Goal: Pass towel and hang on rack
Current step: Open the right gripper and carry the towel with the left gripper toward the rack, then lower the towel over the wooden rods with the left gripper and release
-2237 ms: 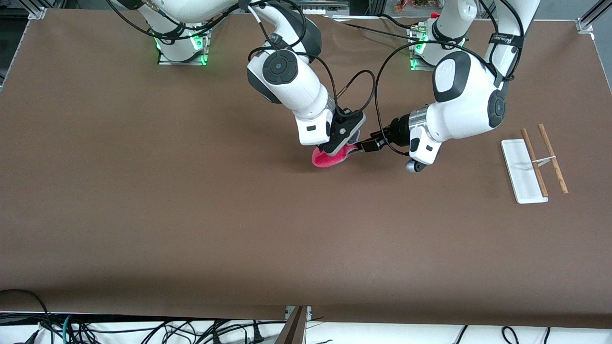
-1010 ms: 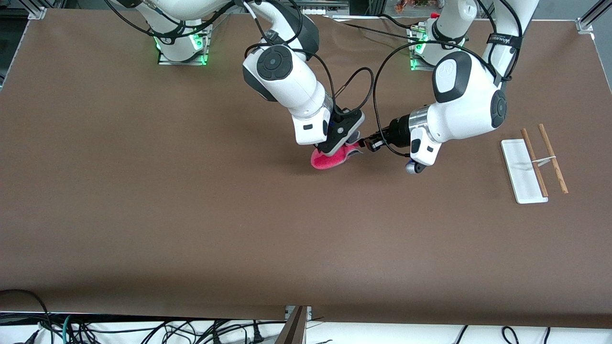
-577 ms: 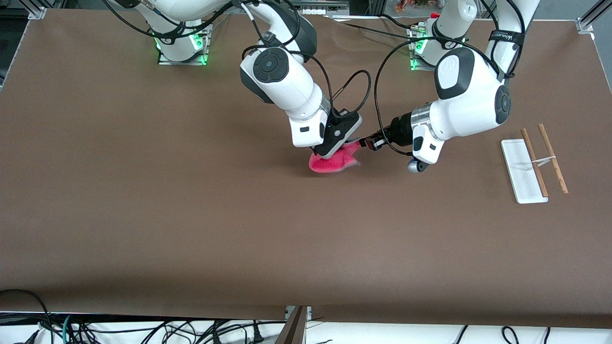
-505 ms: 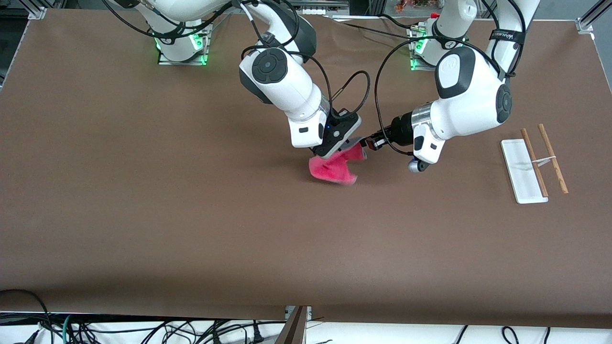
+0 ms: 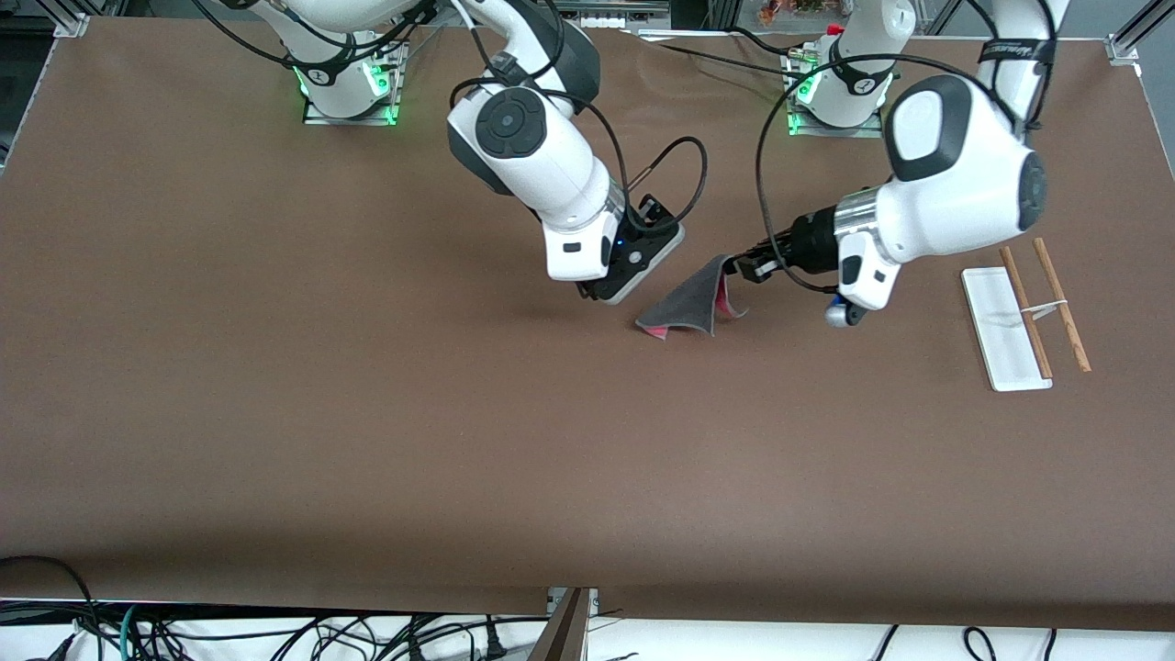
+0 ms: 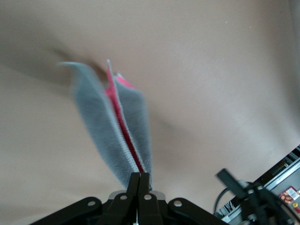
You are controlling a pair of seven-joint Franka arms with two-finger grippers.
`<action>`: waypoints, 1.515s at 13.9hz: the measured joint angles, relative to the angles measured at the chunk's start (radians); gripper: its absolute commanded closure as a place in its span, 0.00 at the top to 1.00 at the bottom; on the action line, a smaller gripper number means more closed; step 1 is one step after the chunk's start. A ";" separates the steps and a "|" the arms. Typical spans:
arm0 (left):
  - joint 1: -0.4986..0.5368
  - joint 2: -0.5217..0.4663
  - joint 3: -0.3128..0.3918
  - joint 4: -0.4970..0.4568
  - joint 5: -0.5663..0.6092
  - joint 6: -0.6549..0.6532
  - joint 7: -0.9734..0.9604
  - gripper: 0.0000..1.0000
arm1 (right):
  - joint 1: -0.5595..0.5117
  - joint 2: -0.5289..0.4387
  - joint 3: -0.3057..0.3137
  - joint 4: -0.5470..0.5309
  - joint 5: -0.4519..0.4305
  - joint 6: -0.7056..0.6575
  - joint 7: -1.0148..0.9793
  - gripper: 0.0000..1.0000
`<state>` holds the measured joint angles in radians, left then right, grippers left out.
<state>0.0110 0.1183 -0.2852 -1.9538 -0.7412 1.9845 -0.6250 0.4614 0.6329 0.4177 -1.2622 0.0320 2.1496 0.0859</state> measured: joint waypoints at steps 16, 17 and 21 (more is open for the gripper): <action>0.373 -0.029 0.231 0.145 0.432 -0.520 0.806 0.00 | -0.379 -0.320 -0.235 -0.006 -0.114 -0.435 -0.004 1.00; 0.408 -0.013 0.232 0.145 0.436 -0.520 0.859 0.00 | -0.407 -0.352 -0.260 -0.026 -0.114 -0.449 -0.006 1.00; 0.489 0.024 0.232 0.151 0.499 -0.519 1.033 0.00 | -0.433 -0.442 -0.340 -0.093 -0.114 -0.559 -0.008 1.00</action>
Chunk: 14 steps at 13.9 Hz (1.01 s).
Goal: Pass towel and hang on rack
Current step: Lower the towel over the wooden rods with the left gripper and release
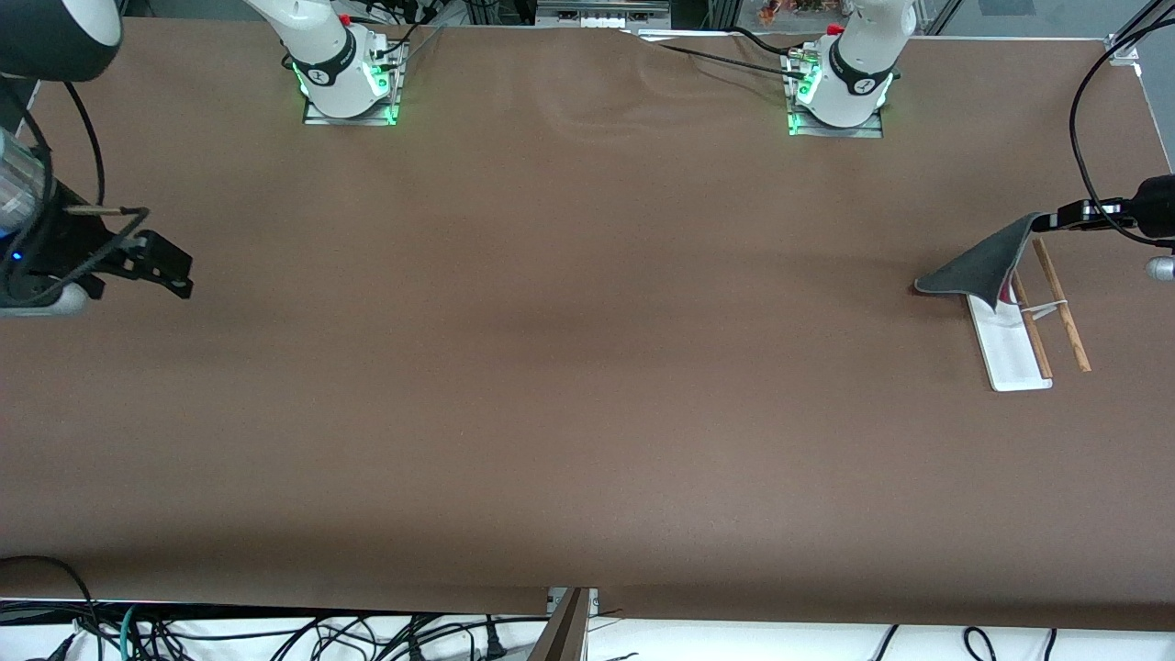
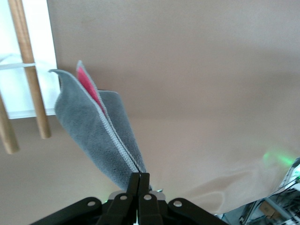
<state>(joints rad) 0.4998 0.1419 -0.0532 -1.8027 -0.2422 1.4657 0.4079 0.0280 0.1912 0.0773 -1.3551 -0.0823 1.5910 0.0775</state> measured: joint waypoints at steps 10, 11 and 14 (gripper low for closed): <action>0.043 0.156 -0.001 0.247 0.066 -0.013 0.224 0.00 | -0.018 -0.053 -0.042 -0.049 -0.005 -0.121 -0.137 1.00; 0.056 0.169 -0.001 0.269 0.074 -0.014 0.255 0.00 | -0.020 -0.057 -0.043 -0.050 -0.005 -0.150 -0.137 1.00; 0.098 0.198 -0.001 0.312 0.097 -0.023 0.331 0.00 | -0.029 -0.072 -0.043 -0.059 -0.005 -0.182 -0.138 1.00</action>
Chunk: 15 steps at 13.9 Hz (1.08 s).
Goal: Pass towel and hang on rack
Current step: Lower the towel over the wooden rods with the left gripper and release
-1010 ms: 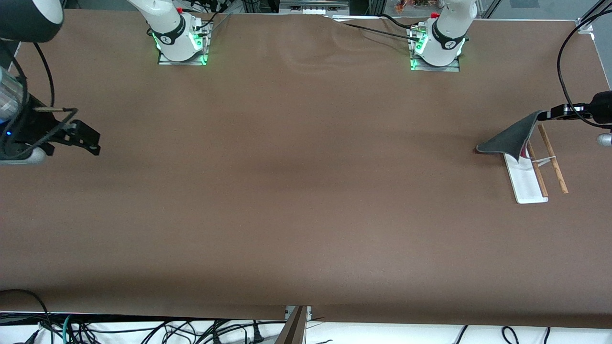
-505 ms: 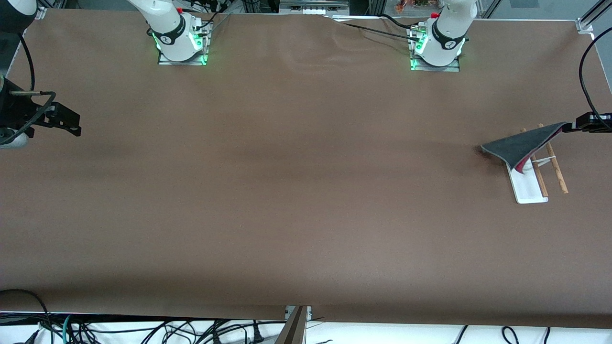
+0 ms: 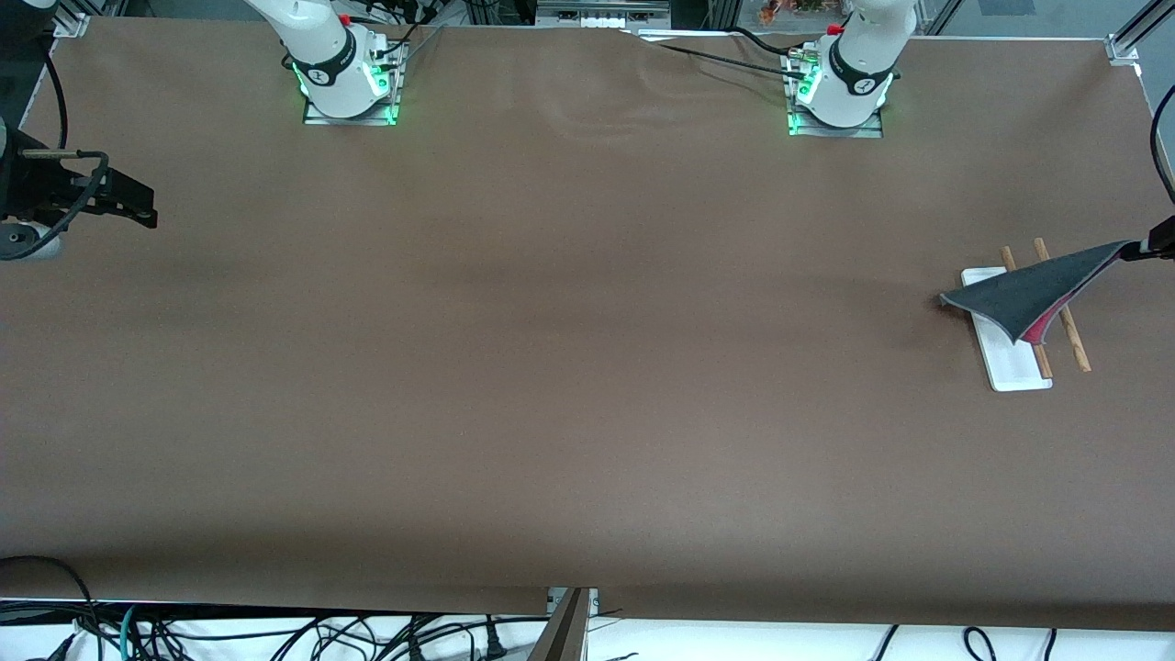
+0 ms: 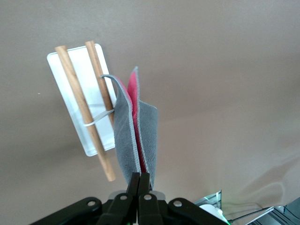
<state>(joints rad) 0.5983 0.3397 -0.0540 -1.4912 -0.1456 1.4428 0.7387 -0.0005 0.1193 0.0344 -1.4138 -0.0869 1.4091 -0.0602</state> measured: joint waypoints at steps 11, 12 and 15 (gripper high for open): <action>0.118 0.159 0.022 0.091 0.031 0.002 0.250 0.34 | -0.011 -0.001 -0.003 -0.016 0.001 0.001 -0.005 1.00; 0.125 0.170 0.023 0.098 0.040 0.006 0.264 0.64 | -0.011 -0.001 -0.003 -0.016 0.001 0.001 -0.005 1.00; 0.130 0.198 0.022 0.103 0.081 0.061 0.279 0.79 | -0.010 -0.001 0.001 -0.016 0.002 0.001 -0.006 1.00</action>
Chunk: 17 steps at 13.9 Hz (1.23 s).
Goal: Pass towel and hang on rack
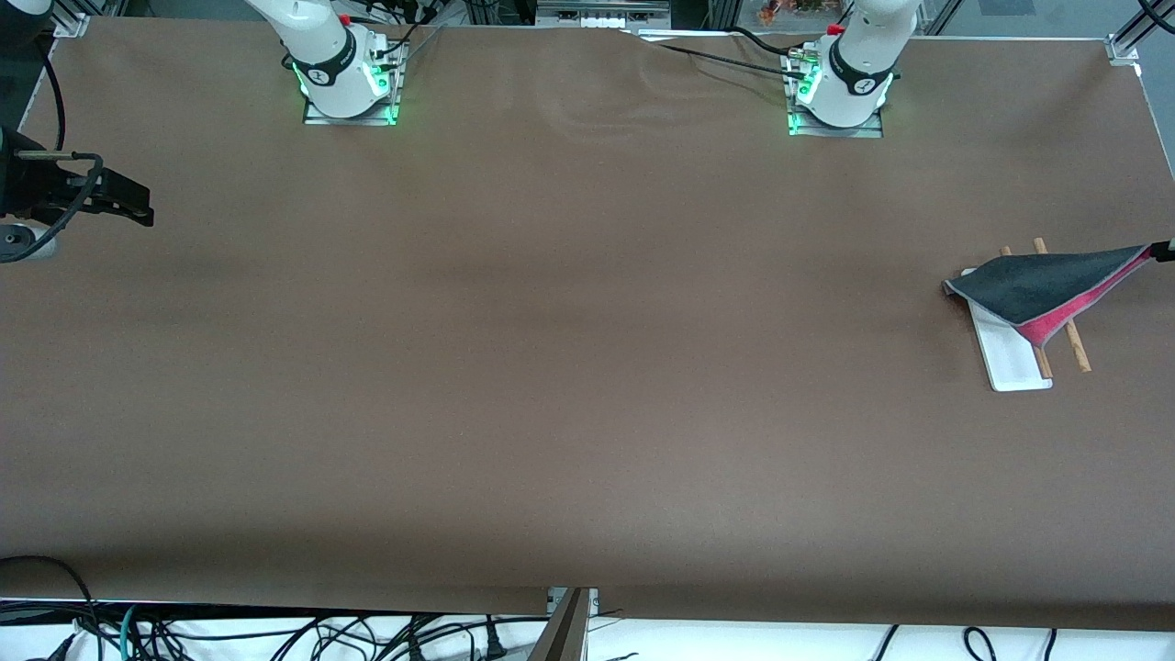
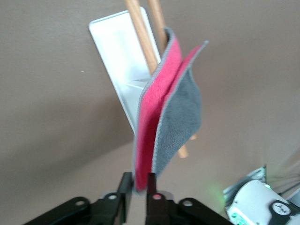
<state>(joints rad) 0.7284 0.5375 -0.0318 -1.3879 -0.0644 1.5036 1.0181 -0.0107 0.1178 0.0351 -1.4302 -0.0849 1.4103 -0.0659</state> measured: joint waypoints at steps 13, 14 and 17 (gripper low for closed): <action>-0.076 0.034 -0.057 0.137 0.011 -0.024 -0.102 1.00 | 0.002 0.000 0.005 0.000 0.000 0.001 -0.005 1.00; -0.104 0.020 -0.060 0.150 0.011 -0.043 -0.147 1.00 | 0.002 0.000 0.006 0.000 0.000 0.001 -0.006 1.00; -0.215 -0.073 -0.066 0.148 0.011 -0.077 -0.334 1.00 | 0.003 0.000 0.007 0.000 0.001 0.002 -0.007 1.00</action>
<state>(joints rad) 0.5135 0.4646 -0.0981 -1.2397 -0.0533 1.4269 0.6843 -0.0080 0.1178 0.0418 -1.4302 -0.0840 1.4121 -0.0727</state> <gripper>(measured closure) 0.000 0.000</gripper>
